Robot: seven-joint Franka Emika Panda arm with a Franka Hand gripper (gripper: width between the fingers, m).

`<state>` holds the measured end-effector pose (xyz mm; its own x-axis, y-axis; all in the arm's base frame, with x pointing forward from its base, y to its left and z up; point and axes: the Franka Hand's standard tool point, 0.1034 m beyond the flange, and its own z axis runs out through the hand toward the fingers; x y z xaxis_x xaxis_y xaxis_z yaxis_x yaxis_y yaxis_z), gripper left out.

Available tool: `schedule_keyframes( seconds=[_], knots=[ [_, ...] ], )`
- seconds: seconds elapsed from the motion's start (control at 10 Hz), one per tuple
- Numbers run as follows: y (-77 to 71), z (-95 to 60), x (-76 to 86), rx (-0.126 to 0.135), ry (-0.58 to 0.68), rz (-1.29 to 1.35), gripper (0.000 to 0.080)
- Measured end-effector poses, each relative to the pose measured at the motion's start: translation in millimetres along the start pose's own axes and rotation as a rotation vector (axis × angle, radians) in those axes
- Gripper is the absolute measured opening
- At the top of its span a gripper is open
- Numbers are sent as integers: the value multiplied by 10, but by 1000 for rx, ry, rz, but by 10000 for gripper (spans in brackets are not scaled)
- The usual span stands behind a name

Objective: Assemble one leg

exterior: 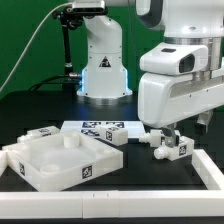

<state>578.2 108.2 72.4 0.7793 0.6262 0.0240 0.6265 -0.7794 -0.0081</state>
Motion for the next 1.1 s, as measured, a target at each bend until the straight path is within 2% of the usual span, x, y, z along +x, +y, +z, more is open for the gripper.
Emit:
schedule_keyframes(
  seconds=[0.3, 0.4, 0.5, 0.6, 0.7, 0.8, 1.1],
  knots=[
    [-1, 0, 1, 0, 1, 11, 650],
    [13, -1, 8, -17, 23, -26, 650],
    [-13, 2, -71, -51, 68, -57, 650],
    [-92, -23, -246, -35, 38, 46, 650],
    [-139, -109, -328, -25, 31, 158, 650],
    [-214, -192, -383, -26, 35, 256, 650],
    [-220, -179, -399, -26, 36, 231, 650]
  ],
)
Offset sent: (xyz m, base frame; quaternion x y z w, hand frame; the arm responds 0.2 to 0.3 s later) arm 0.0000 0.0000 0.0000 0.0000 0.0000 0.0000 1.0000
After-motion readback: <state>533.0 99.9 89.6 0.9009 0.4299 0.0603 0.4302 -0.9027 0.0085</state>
